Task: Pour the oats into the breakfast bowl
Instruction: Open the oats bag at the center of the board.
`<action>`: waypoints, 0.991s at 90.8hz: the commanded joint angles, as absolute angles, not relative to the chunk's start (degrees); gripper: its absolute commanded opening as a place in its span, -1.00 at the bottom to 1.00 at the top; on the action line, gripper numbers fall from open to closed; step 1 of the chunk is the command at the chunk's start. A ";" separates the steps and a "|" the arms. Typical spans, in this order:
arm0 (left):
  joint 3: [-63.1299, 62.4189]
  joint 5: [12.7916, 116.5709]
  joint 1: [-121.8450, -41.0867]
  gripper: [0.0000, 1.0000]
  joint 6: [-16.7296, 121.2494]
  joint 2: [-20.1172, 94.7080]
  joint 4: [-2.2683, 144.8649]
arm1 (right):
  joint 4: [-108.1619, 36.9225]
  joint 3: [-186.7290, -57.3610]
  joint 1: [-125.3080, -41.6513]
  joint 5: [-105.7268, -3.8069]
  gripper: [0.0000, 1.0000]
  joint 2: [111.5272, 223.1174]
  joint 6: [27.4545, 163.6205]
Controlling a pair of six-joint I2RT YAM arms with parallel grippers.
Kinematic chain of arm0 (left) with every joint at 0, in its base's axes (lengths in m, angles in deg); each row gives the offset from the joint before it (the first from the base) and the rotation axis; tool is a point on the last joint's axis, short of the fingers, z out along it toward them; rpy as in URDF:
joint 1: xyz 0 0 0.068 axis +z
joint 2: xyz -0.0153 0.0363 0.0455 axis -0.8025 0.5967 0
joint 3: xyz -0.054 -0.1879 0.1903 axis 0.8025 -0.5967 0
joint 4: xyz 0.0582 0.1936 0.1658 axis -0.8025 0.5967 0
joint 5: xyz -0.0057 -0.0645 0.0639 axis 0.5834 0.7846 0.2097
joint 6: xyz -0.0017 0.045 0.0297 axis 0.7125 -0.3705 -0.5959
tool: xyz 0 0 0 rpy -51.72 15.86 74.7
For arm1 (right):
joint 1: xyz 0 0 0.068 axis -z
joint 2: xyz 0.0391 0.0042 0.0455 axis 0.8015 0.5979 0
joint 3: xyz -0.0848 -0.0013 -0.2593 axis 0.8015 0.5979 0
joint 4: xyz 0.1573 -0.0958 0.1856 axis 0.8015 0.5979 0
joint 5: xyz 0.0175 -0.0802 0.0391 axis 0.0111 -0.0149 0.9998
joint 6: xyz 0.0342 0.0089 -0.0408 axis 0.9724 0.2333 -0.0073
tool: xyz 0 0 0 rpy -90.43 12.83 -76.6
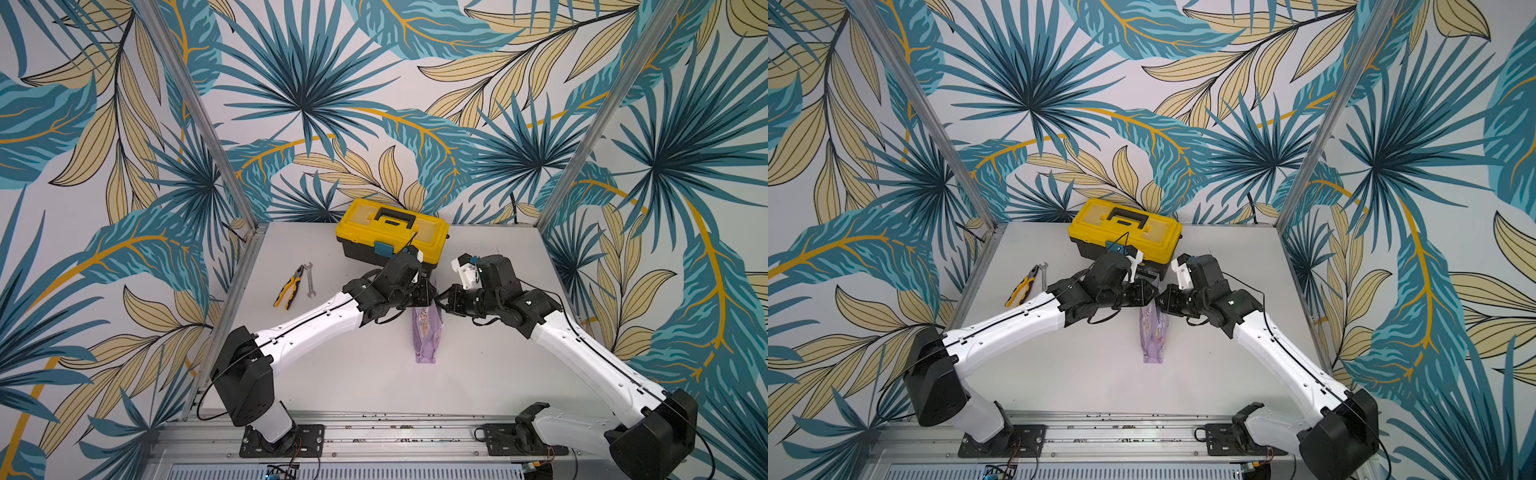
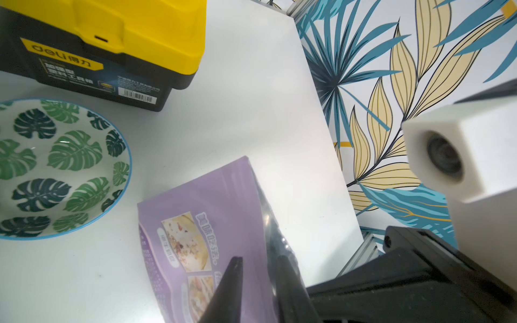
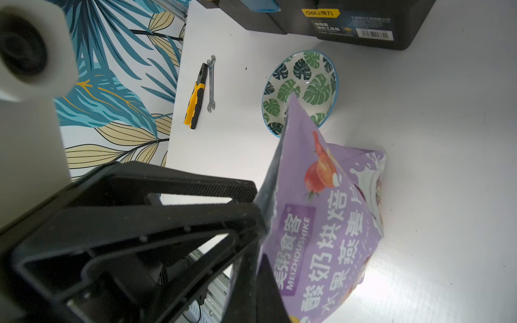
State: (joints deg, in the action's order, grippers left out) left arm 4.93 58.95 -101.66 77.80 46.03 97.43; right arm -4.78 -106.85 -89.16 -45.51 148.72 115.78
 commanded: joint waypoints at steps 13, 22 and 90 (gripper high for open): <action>9.68 54.78 -103.69 -0.63 70.70 49.20 113.10 | -2.10 -108.66 -89.38 -46.39 -1.00 150.29 113.65; 10.11 54.69 -103.89 -0.63 70.07 49.75 114.79 | -2.08 -108.83 -89.43 -46.58 -1.00 150.51 113.51; 8.17 53.73 -104.34 -1.00 70.26 46.55 114.39 | 9.64 -116.23 -91.12 -66.33 -1.00 153.25 110.55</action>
State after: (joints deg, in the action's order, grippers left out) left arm 9.56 56.51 -103.69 72.45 48.45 103.77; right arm 5.06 -112.99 -91.04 -53.53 151.89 112.15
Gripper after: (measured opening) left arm 0.035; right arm 0.060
